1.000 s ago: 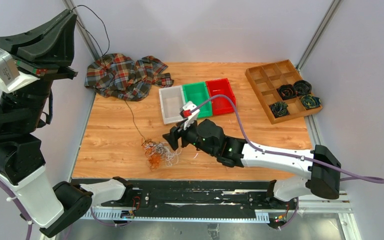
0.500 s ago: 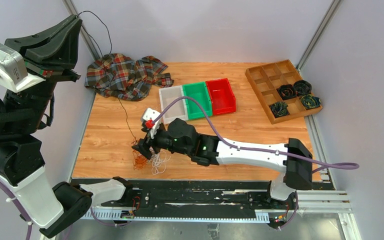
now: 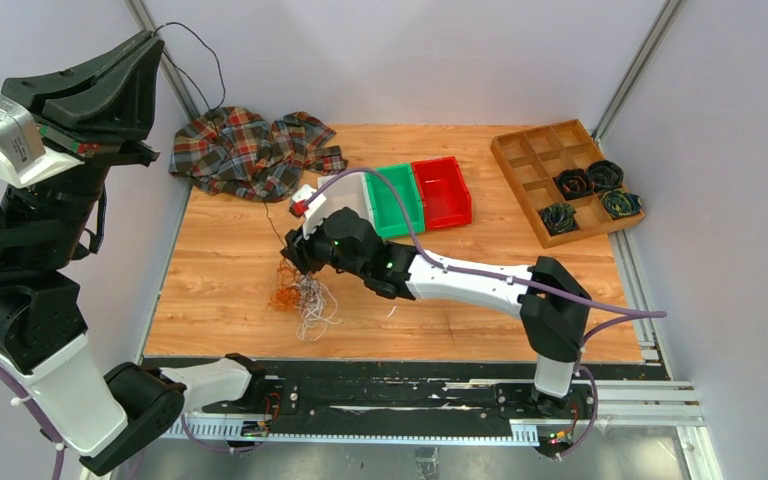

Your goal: Untangle the cables

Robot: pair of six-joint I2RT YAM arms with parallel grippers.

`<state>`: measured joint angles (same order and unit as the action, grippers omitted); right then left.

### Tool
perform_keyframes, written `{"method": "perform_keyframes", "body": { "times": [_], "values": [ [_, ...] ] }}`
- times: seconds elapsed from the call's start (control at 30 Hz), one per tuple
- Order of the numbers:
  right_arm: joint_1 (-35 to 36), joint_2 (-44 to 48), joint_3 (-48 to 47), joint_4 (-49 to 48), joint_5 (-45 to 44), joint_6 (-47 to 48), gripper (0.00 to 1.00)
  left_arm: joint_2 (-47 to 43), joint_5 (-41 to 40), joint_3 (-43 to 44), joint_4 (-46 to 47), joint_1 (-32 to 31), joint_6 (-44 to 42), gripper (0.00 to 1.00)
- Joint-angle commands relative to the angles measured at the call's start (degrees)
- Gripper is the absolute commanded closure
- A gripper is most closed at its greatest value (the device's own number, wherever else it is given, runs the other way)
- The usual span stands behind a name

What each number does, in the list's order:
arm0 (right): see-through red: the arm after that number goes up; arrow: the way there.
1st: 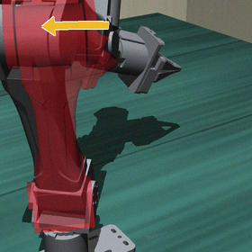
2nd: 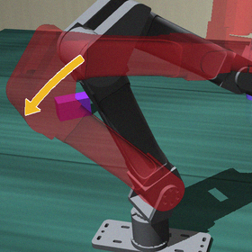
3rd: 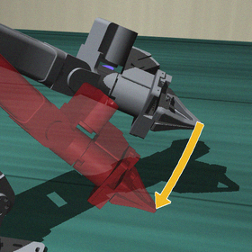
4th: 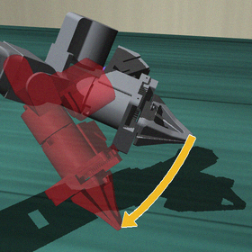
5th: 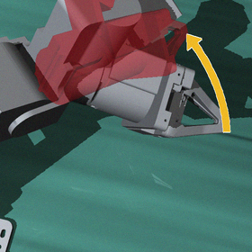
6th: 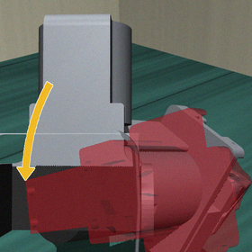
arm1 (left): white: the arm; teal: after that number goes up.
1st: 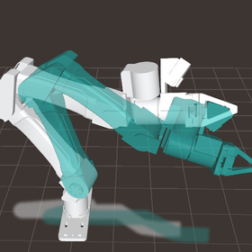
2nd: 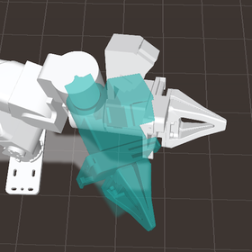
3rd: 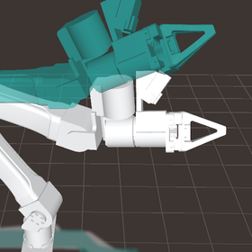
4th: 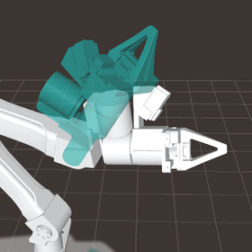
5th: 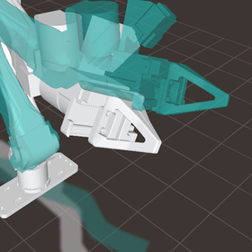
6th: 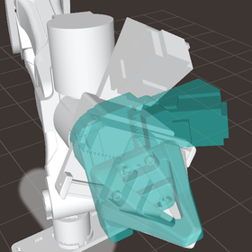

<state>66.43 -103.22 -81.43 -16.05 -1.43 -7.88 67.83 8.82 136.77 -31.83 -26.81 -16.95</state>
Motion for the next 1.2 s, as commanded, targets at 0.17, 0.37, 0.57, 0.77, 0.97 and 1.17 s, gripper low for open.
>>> {"method": "perform_keyframes", "body": {
  "times": [0.17, 0.37, 0.57, 0.77, 0.97, 1.17],
  "values": [
    [0.1, -5.4, -0.7, -2.1, 1.3, -2.9, 0.55, 1.0, 1.4, 1.6, 1.1, -0.3, 1.8, 1.0],
    [-0.2, -8.2, -1.5, -3.2, -1.1, -4.4, 0.71, 1.6, 1.7, 2.4, 1.1, -0.3, 3.5, 1.0],
    [-1.4, -8.9, 5.8, -6.1, -4.6, -7.4, 0.78, 3.3, 1.0, 5.8, 1.3, -0.3, 3.7, 1.0],
    [-2.7, -7.0, 17.5, -9.7, -7.1, -12.4, 0.81, 3.1, -4.9, 5.7, 10.6, -0.3, 1.2, 1.0],
    [-3.3, -3.9, 25.3, -13.6, -7.3, -16.8, 0.79, 4.2, -10.9, 6.8, 24.0, -0.3, -2.9, 1.0],
    [-3.6, -0.5, 31.1, -15.1, -9.7, -18.6, 0.76, 7.2, -14.4, 11.7, 32.0, -0.3, -5.9, 1.0]
  ]
}}
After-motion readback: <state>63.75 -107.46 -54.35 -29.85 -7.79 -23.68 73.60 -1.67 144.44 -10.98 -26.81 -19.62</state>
